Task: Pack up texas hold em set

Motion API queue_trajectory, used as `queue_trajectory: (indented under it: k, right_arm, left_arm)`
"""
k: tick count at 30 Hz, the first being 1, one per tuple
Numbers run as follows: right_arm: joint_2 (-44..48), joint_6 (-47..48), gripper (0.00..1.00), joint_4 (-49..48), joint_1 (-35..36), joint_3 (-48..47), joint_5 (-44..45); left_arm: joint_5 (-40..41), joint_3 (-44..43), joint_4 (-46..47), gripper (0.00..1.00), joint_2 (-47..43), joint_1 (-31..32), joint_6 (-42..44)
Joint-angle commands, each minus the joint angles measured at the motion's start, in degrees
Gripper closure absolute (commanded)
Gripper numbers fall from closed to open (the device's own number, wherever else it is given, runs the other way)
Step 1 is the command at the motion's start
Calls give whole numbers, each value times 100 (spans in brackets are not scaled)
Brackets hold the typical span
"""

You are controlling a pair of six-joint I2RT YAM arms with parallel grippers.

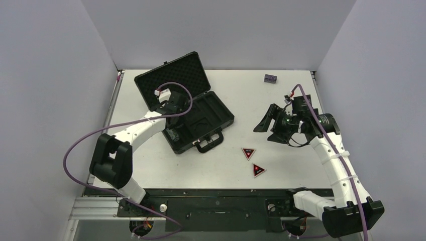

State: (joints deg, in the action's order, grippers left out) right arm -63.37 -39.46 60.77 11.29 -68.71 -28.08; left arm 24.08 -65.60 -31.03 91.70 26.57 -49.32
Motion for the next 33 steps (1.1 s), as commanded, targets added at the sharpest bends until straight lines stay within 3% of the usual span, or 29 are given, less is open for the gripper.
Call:
queue_trajectory:
  k: [1, 18, 33]
  right_arm:
    - [98, 58, 31, -27, -36, -52, 14]
    - [-1, 54, 31, 23, -30, -112, 44]
    - [-151, 64, 32, 85, -32, -295, 74]
  left_arm:
    - [85, -285, 410, 100, 72, -87, 41]
    - [69, -820, 363, 100, 694, -225, 72]
    - [268, -1510, -762, 100, 1238, -264, -346]
